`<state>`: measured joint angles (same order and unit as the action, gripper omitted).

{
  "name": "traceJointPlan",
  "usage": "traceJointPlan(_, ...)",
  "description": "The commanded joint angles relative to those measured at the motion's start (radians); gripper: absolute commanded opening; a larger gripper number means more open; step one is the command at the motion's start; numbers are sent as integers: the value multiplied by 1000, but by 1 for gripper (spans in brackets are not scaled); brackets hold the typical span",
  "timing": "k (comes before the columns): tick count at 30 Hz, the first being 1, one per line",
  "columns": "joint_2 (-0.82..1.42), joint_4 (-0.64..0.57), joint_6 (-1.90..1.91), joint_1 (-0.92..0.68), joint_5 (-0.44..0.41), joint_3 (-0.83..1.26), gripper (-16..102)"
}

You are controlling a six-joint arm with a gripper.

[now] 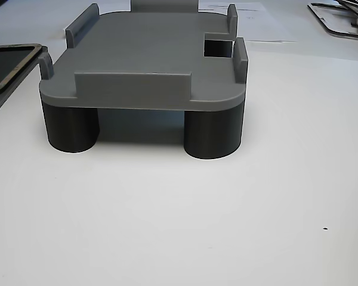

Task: Move top rectangular frame to the holder.

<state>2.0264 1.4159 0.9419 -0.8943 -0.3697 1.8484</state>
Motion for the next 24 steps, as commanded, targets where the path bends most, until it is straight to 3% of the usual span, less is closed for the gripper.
traceJointPlan(1, -71, 31, 106, -58, 17, -87, 100)
traceJointPlan(5, -117, 77, 149, -69, 103, -135, 100)
traceJointPlan(14, -169, 178, 270, -178, 63, -170, 100)
traceJointPlan(24, -149, 58, 359, -242, 60, 69, 100)
